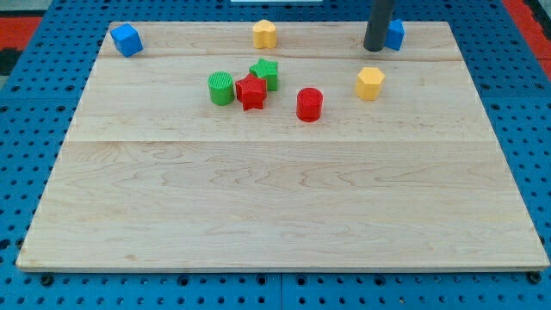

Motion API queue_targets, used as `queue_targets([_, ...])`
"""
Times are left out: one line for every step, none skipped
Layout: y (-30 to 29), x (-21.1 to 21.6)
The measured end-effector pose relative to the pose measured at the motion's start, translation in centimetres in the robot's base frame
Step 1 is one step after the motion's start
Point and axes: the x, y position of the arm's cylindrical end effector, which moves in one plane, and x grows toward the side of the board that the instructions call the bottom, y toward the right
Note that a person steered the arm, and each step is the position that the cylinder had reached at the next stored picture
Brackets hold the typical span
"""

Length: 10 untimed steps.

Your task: Move the red star below the green circle

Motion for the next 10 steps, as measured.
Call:
queue_targets([-2.5,-0.2])
queue_targets([-11.0,0.2])
queue_targets([-10.1,3.6])
queue_targets([-10.6,9.6])
queue_targets([-16.0,13.7])
queue_targets([-15.0,12.5])
queue_targets([-12.6,8.8])
queue_targets([-18.4,10.6])
queue_targets([-21.8,14.0])
queue_targets([-25.5,15.2])
